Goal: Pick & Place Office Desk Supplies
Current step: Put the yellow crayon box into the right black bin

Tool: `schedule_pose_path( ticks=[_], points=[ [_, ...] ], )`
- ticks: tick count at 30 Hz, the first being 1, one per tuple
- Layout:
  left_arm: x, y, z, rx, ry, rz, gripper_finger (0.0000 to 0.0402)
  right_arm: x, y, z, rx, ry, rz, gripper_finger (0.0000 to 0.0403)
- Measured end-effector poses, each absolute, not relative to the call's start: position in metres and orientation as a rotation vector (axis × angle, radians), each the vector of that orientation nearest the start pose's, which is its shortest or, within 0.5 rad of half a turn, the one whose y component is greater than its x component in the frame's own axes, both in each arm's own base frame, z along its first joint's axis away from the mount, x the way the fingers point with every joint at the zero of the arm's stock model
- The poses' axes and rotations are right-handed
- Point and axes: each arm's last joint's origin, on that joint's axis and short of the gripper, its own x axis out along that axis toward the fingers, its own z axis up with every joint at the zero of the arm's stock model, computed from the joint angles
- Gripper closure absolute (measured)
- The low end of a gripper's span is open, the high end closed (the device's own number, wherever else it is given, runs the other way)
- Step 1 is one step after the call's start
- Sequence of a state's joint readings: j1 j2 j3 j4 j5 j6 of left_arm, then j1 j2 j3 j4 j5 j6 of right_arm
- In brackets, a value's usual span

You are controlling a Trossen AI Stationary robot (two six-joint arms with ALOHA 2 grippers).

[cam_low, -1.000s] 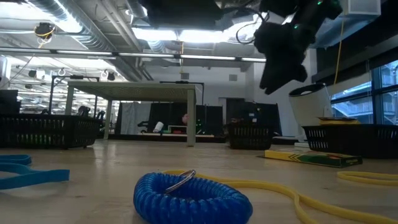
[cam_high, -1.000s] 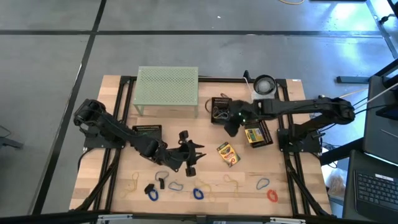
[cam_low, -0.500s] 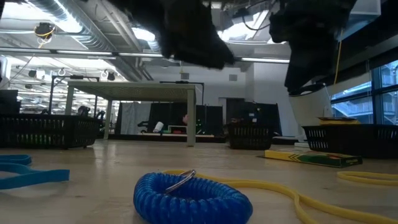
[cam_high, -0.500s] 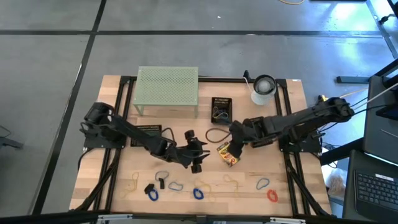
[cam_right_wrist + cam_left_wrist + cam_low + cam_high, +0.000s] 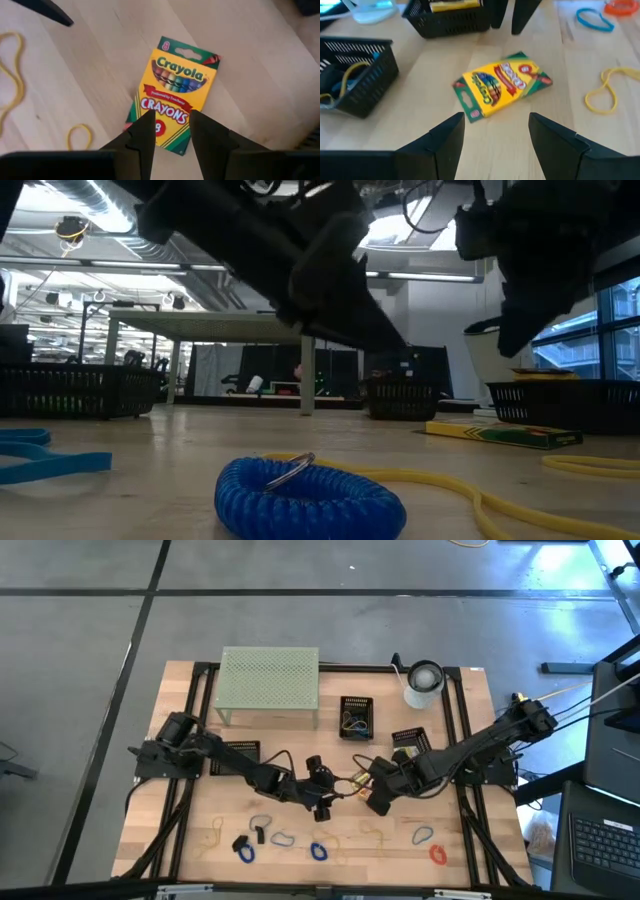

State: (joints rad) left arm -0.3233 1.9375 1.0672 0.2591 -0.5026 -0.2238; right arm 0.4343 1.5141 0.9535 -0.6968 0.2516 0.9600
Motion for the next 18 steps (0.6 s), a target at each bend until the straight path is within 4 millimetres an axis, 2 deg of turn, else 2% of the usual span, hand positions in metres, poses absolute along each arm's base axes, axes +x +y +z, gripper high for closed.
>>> schedule_pose_path(
  ticks=[4,11,18],
  points=[
    [0.378,-0.114,0.141,0.013,0.561,0.235,0.0186,0.250,0.108,0.194,0.356,1.152,-0.388,0.0275],
    [0.377,-0.117,0.142,-0.013,0.554,0.233,0.0185,0.241,0.092,0.193,0.205,1.269,-0.433,0.0234],
    [0.376,-0.118,0.141,-0.011,0.565,0.237,0.0185,0.237,0.087,0.193,0.107,1.330,-0.406,0.0208]
  ],
)
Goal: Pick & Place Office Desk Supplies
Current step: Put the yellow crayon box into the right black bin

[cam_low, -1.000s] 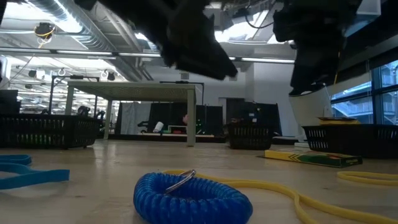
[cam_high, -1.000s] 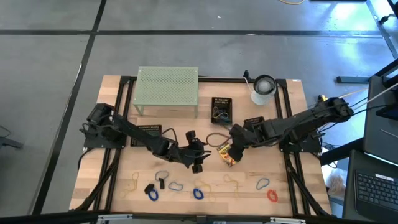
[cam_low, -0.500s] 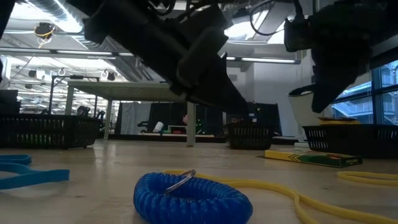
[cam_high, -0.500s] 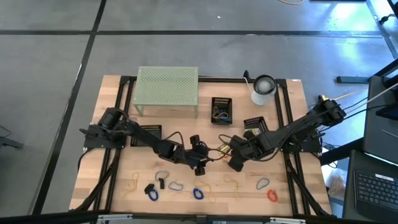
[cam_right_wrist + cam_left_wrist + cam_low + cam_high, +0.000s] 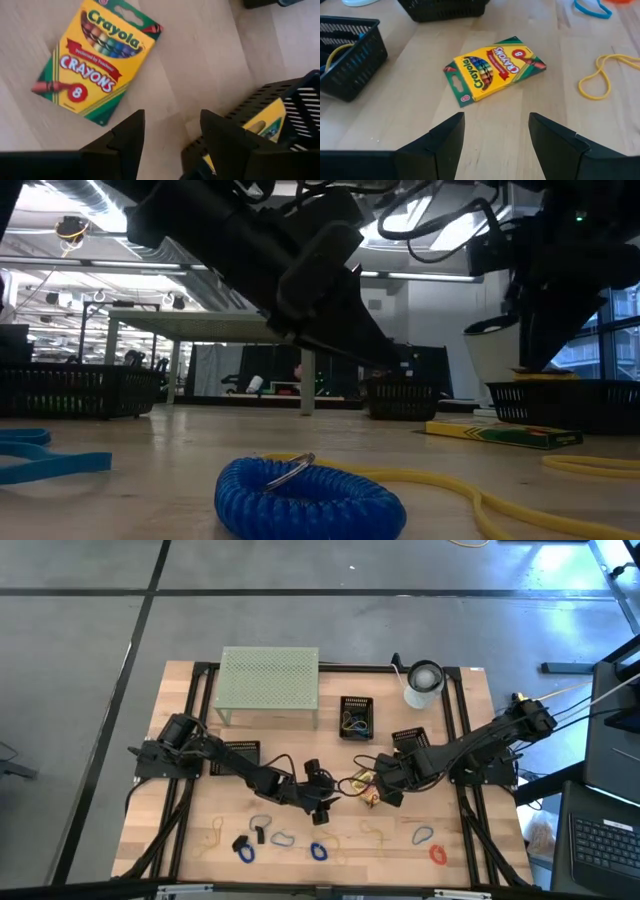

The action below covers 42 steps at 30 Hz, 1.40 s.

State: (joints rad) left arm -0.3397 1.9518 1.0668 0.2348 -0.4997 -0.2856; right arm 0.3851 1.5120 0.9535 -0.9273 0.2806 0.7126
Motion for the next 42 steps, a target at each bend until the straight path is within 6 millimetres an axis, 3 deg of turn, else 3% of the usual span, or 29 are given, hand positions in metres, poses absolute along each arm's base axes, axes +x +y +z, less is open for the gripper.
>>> schedule_pose_path(
  ticks=[9,16,23,28,37,42],
  points=[
    [0.376,-0.116,0.140,-0.033,0.566,0.255,0.0186,0.217,0.076,0.212,0.061,1.383,-0.405,0.0212],
    [0.376,-0.116,0.141,-0.047,0.553,0.278,0.0185,0.213,0.073,0.232,0.205,1.146,-0.331,0.0212],
    [0.376,-0.116,0.141,-0.067,0.553,0.286,0.0187,0.215,0.079,0.202,0.510,0.947,-0.148,0.0212],
    [0.376,-0.117,0.140,-0.063,0.560,0.269,0.0187,0.212,0.079,0.182,0.719,0.904,-0.170,0.0212],
    [0.377,-0.115,0.140,-0.029,0.573,0.235,0.0189,0.208,0.077,0.165,0.869,0.928,-0.310,0.0166],
    [0.381,-0.118,0.129,-0.010,0.569,0.204,0.0189,0.214,0.077,0.155,0.833,0.940,-0.344,0.0150]
  ],
)
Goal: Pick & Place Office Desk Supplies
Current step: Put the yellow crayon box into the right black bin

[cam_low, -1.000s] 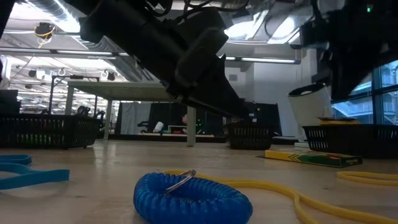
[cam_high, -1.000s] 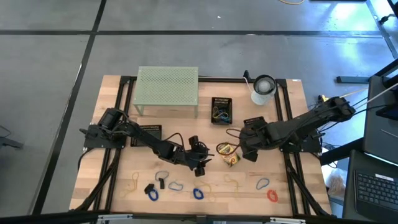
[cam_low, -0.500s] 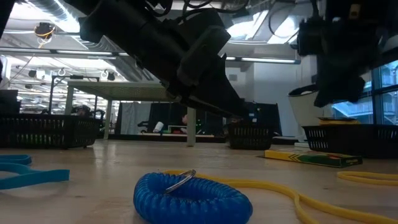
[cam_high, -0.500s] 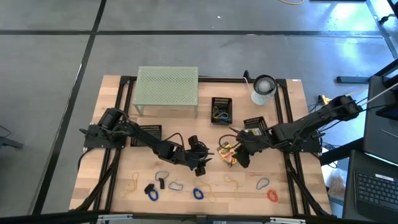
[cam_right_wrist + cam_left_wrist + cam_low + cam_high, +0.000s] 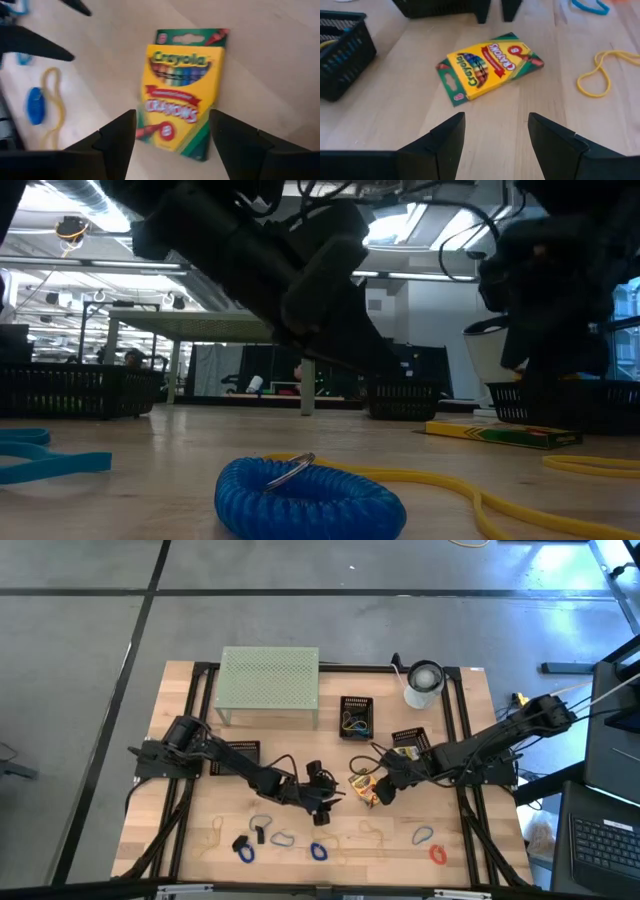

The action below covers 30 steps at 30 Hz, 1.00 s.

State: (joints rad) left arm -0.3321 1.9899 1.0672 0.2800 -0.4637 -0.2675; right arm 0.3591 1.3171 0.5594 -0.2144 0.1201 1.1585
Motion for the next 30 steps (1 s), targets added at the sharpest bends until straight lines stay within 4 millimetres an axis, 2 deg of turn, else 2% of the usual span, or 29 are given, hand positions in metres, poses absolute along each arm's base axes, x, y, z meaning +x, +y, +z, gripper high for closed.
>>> schedule_pose_path(
  ticks=[5,17,24,30],
  points=[
    [0.383,-0.118,0.122,0.004,0.564,0.198,0.0192,0.219,0.070,0.145,0.798,0.971,-0.373,0.0154],
    [0.386,-0.117,0.125,0.025,0.541,0.166,0.0199,0.225,0.058,0.134,0.810,1.024,-0.404,0.0160],
    [0.387,-0.112,0.125,0.025,0.545,0.162,0.0204,0.226,0.059,0.138,0.826,1.026,-0.374,0.0160],
    [0.387,-0.112,0.125,0.025,0.546,0.162,0.0205,0.235,0.062,0.152,0.812,1.015,-0.349,0.0160]
  ],
)
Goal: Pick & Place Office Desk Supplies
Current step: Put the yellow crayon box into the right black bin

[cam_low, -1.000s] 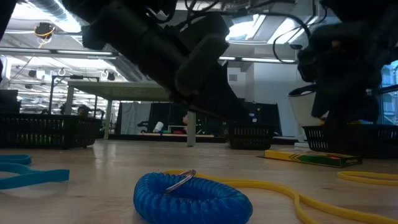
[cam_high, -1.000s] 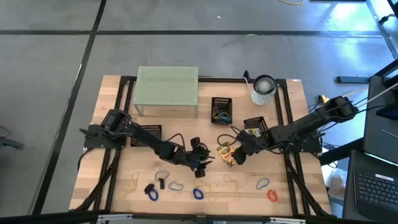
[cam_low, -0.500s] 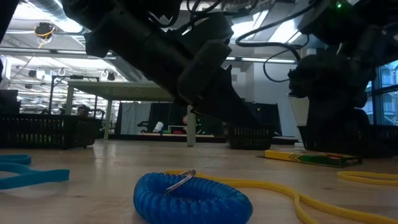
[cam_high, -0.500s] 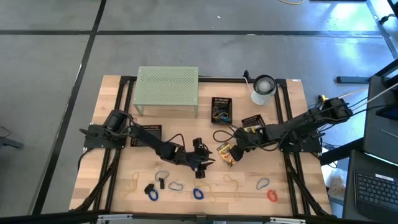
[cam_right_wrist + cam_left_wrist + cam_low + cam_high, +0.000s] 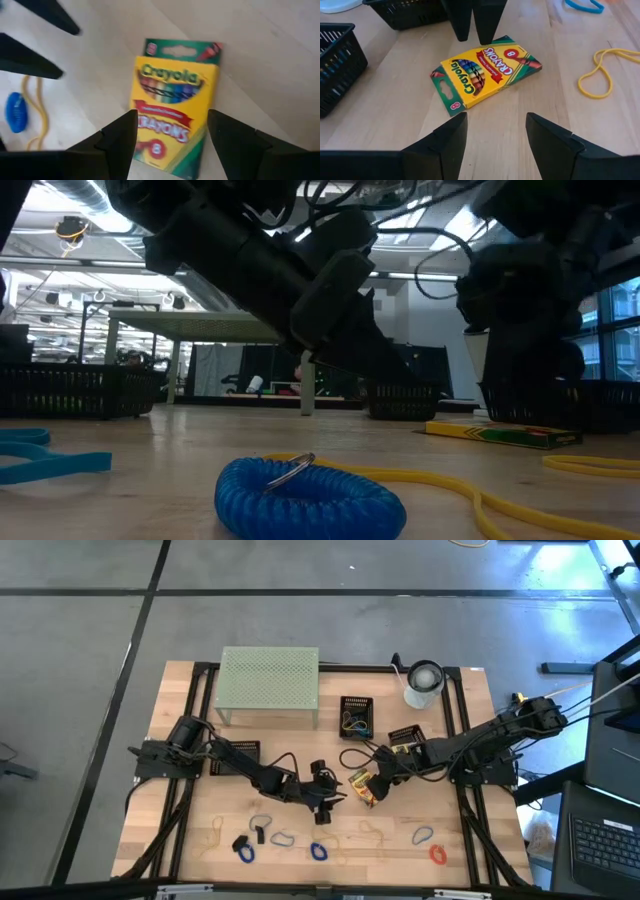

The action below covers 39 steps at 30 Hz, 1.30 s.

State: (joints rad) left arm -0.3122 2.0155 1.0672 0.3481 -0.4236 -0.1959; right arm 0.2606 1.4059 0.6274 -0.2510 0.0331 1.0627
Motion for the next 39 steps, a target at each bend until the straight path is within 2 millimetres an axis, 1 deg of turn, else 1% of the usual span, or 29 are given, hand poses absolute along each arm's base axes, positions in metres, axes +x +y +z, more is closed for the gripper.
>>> schedule_pose_path(
  ticks=[4,8,13,16,23,27,34,39],
  points=[
    [0.387,-0.113,0.124,0.025,0.550,0.155,0.0210,0.244,0.066,0.164,0.785,0.972,-0.305,0.0160],
    [0.386,-0.114,0.123,0.016,0.565,0.124,0.0212,0.243,0.067,0.162,0.736,0.979,-0.316,0.0160],
    [0.386,-0.115,0.123,0.017,0.566,0.117,0.0213,0.243,0.065,0.162,0.529,0.973,-0.265,0.0160],
    [0.386,-0.115,0.123,0.017,0.566,0.116,0.0212,0.243,0.065,0.159,0.471,0.999,-0.244,0.0160],
    [0.390,-0.116,0.129,-0.007,0.499,0.111,0.0211,0.247,0.057,0.143,0.522,1.105,-0.217,0.0160],
    [0.390,-0.116,0.128,-0.007,0.501,0.111,0.0214,0.250,0.053,0.138,0.569,1.136,-0.215,0.0160],
    [0.400,-0.119,0.096,-0.010,0.501,0.103,0.0216,0.250,0.052,0.137,0.609,1.144,-0.216,0.0160],
    [0.405,-0.115,0.088,0.017,0.513,0.122,0.0217,0.250,0.053,0.137,0.666,1.160,-0.207,0.0160]
  ],
)
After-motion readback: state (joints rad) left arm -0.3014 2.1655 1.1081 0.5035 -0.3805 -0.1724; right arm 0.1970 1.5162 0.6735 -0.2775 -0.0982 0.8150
